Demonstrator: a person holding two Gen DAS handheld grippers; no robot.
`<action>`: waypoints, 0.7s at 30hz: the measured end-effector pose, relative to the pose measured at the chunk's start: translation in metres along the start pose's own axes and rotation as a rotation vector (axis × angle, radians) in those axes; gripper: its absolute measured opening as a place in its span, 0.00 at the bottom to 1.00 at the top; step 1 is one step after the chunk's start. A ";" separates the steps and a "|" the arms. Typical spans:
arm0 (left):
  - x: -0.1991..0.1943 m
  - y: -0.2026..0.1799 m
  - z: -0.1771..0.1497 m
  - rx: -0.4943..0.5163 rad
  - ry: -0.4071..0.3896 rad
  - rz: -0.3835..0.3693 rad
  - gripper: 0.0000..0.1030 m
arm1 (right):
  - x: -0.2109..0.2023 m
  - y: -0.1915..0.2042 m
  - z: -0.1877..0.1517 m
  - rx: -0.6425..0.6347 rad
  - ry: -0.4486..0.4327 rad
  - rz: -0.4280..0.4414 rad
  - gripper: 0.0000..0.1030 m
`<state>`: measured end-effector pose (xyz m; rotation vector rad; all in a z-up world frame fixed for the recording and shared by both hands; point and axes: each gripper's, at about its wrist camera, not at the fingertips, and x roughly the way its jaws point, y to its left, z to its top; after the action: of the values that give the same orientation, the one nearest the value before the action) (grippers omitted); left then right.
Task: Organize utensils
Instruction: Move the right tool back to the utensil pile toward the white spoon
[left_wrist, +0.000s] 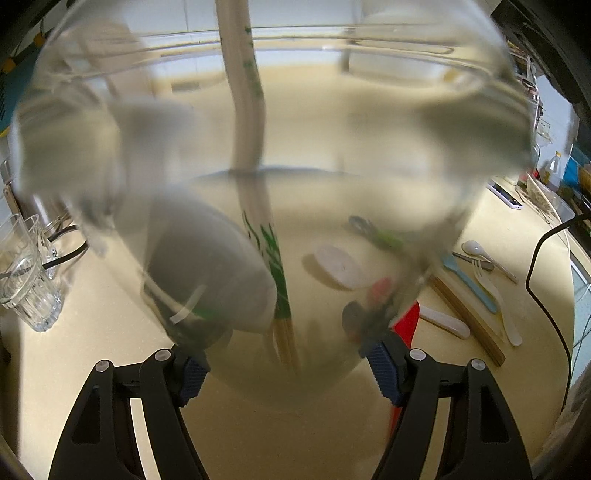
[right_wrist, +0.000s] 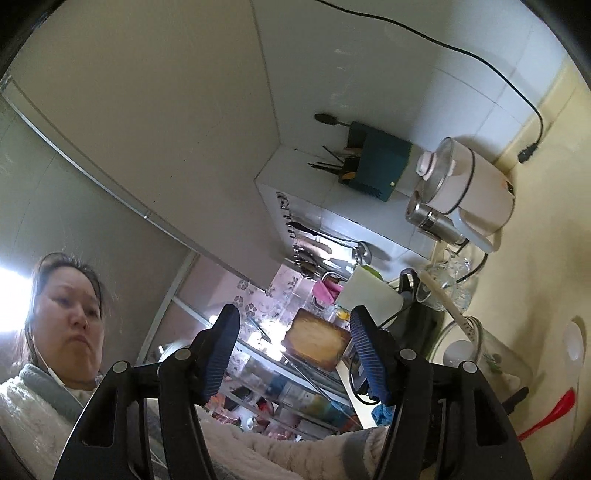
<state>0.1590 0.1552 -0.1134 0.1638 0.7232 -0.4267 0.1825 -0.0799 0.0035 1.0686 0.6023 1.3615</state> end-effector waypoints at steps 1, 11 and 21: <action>0.000 -0.001 0.000 0.000 0.000 0.000 0.74 | -0.001 -0.004 0.000 0.012 -0.005 0.004 0.62; 0.000 0.000 0.000 0.000 0.000 0.000 0.74 | -0.009 -0.032 0.015 0.024 0.104 -0.503 0.67; 0.000 0.000 0.000 0.000 0.000 -0.001 0.74 | 0.047 -0.105 -0.013 -0.211 0.576 -1.319 0.67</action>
<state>0.1595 0.1555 -0.1131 0.1633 0.7237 -0.4274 0.2290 -0.0191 -0.0826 -0.0546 1.2445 0.4744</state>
